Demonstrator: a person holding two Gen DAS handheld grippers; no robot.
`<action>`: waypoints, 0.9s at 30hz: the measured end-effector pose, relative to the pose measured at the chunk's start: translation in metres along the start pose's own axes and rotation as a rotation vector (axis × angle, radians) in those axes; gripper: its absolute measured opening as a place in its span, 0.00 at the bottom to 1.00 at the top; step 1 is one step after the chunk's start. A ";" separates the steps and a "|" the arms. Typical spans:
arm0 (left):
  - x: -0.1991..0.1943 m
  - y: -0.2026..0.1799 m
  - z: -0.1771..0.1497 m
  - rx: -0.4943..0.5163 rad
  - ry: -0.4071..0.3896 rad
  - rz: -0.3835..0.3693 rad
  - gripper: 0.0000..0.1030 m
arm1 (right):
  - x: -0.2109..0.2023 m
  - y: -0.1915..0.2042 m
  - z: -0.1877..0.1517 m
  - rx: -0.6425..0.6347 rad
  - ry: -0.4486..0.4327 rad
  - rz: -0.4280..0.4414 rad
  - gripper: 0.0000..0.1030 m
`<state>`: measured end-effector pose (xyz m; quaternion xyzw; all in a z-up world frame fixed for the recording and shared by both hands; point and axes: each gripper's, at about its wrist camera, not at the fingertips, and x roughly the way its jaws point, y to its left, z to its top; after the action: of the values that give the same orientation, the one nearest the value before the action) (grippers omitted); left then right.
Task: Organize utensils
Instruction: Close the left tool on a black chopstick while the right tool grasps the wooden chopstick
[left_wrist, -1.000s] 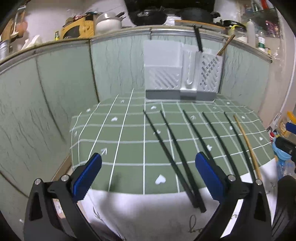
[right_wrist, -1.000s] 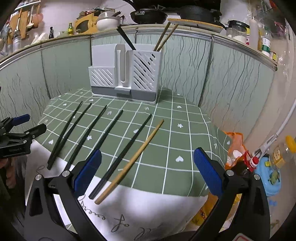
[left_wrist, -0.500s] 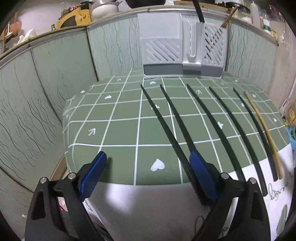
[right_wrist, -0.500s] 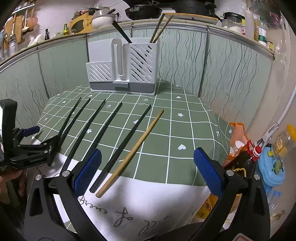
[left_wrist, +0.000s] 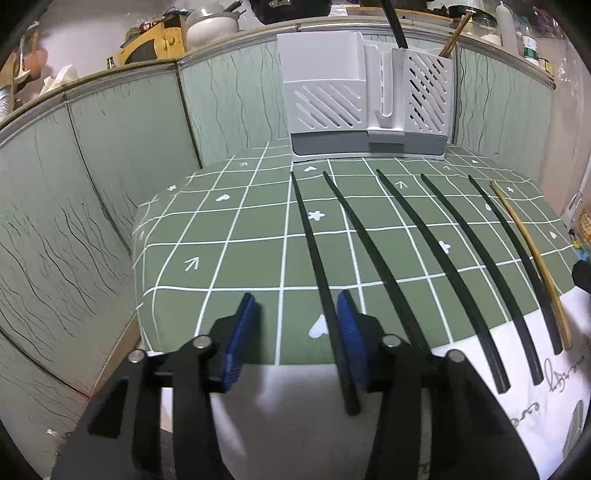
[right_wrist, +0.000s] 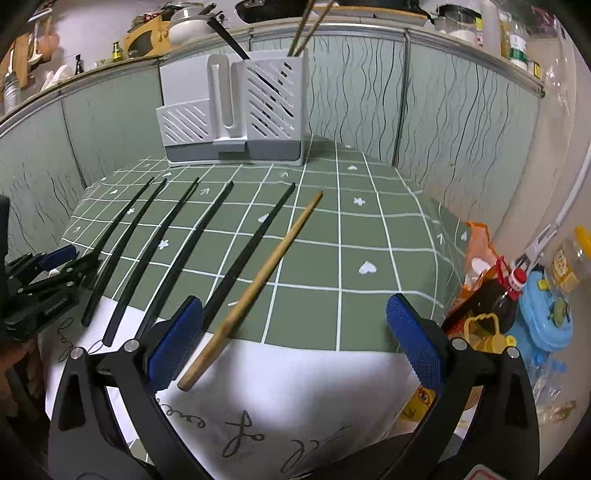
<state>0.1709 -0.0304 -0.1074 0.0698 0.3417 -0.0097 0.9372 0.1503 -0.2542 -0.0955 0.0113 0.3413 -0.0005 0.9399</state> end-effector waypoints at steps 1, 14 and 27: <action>-0.001 0.001 -0.001 0.000 -0.004 0.000 0.39 | 0.002 0.001 -0.001 0.002 0.003 -0.001 0.93; -0.002 0.001 -0.004 0.006 -0.011 0.004 0.36 | 0.022 0.018 -0.012 0.009 0.063 -0.043 0.57; -0.005 0.012 -0.007 -0.032 -0.001 -0.009 0.17 | 0.012 0.010 -0.021 0.053 0.040 -0.140 0.22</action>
<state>0.1639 -0.0180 -0.1081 0.0532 0.3418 -0.0084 0.9382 0.1464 -0.2433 -0.1191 0.0124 0.3599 -0.0753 0.9299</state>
